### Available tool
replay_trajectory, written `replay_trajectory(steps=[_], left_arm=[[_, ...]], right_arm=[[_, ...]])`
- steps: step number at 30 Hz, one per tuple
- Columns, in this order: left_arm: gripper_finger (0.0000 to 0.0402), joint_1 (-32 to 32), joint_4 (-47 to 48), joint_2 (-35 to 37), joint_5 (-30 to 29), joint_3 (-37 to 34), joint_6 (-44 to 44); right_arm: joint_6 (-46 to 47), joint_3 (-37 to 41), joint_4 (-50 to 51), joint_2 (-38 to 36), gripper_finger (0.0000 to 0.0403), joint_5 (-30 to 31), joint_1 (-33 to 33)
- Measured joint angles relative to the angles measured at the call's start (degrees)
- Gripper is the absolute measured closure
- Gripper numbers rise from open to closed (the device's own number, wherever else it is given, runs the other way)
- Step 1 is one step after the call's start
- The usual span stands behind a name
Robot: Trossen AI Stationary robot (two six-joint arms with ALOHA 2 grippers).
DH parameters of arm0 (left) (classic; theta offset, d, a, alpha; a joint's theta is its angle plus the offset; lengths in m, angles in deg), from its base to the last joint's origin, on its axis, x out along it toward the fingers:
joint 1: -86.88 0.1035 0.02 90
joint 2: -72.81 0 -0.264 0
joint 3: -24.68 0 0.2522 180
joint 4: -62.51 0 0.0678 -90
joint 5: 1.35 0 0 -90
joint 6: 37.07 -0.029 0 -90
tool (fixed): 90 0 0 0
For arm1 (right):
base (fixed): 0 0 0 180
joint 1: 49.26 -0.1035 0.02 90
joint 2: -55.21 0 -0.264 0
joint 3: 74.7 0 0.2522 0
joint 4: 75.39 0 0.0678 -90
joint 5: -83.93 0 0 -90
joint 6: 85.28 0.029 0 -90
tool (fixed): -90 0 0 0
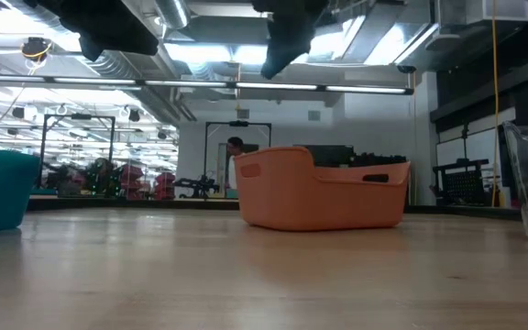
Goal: Sort silverware by color (type)
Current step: Put the gold fork into the transparent bin
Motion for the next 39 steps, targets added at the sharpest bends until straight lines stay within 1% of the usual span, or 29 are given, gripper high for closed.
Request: replay_trajectory(steps=[4,8,11,14,20,26,33,39], left_arm=[[0.0332,0.00,0.00,0.00,0.00,0.00,-0.02],[0.0332,0.00,0.02,0.00,0.00,0.00,0.00],[0.0332,0.00,0.01,0.00,0.00,0.00,-0.01],[0.0332,0.00,0.02,0.00,0.00,0.00,-0.02],[0.0332,0.00,0.02,0.00,0.00,0.00,-0.01],[0.0332,0.00,0.02,0.00,0.00,0.00,-0.01],[0.0332,0.02,0.02,0.00,0.00,0.00,-0.02],[0.0332,0.02,0.02,0.00,-0.02,0.00,0.00]], right_arm=[[11.57,-0.42,-0.11,-0.02,0.0304,-0.52,5.97],[22.34,2.72,-0.05,0.17,0.0303,-3.16,11.72],[27.66,6.37,-0.50,0.22,0.0303,-6.34,14.95],[31.61,10.25,-1.80,0.30,0.0303,-8.78,16.82],[35.42,18.34,-10.83,0.31,0.0303,-9.85,17.63],[39.01,24.75,-19.34,0.33,0.0303,-12.79,17.48],[40.16,29.41,-23.65,0.35,0.0304,-12.53,17.52],[40.87,31.38,-27.54,0.35,0.0304,-12.33,17.52]])
